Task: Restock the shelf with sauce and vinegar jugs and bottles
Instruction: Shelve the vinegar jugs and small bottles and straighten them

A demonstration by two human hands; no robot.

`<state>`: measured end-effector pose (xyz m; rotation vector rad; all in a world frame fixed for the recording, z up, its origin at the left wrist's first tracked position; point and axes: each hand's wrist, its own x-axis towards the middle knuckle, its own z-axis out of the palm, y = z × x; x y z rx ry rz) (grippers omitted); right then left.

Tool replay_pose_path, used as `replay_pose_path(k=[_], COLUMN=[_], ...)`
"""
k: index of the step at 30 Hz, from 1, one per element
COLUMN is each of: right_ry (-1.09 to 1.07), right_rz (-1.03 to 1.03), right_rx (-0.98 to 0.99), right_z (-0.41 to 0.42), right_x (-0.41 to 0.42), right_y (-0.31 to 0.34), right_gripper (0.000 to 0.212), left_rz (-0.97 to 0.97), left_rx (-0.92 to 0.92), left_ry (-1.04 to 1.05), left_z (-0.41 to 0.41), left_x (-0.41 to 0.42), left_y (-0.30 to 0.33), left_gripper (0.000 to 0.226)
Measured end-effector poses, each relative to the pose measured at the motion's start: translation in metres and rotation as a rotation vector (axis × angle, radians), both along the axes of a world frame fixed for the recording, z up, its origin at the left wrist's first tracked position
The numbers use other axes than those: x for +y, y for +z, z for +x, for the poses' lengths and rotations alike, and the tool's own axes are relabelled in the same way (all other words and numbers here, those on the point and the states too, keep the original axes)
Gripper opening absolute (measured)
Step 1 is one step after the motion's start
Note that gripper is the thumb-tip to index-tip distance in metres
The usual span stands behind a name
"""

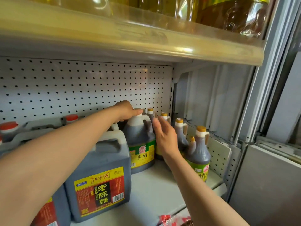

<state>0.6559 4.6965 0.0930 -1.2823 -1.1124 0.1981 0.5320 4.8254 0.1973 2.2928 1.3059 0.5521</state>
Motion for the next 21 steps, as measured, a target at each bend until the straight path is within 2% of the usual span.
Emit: replay_pose_path(k=[1, 3, 5, 7, 10, 12, 15, 19, 21], right_ry=[-0.046, -0.134, -0.197, -0.264, -0.302, -0.312, -0.281, -0.22, -0.193], right_rz=[0.026, -0.01, -0.145, -0.362, -0.606, -0.716, -0.807, -0.903, -0.949], right_rx=[-0.009, -0.064, -0.16, -0.268, -0.33, -0.402, -0.479, -0.549, -0.602], right_z=[0.008, 0.028, 0.05, 0.07, 0.098, 0.11, 0.118, 0.119, 0.118], right_x=[-0.001, -0.002, -0.002, 0.003, 0.021, 0.036, 0.058, 0.076, 0.08], right_y=[0.021, 0.061, 0.094, 0.115, 0.128, 0.129, 0.126, 0.12, 0.118], right_gripper=[0.055, 0.058, 0.051, 0.045, 0.049, 0.055, 0.061, 0.068, 0.065], left_rz=[0.018, -0.061, -0.158, -0.17, -0.128, -0.093, -0.054, -0.089, -0.101], left_rx=[-0.009, -0.141, -0.268, -0.277, -0.201, -0.125, -0.008, 0.075, 0.111], left_ry=[-0.009, -0.071, -0.138, -0.167, -0.175, -0.167, -0.133, -0.112, -0.106], left_z=[0.001, 0.006, 0.013, 0.023, 0.042, 0.055, 0.072, 0.093, 0.101], left_x=[0.001, 0.006, 0.012, 0.021, 0.034, 0.042, 0.053, 0.062, 0.064], left_y=[0.005, 0.017, 0.026, 0.028, 0.027, 0.026, 0.023, 0.018, 0.015], left_gripper=[0.065, 0.064, 0.06, 0.054, 0.042, 0.047, 0.056, 0.056, 0.052])
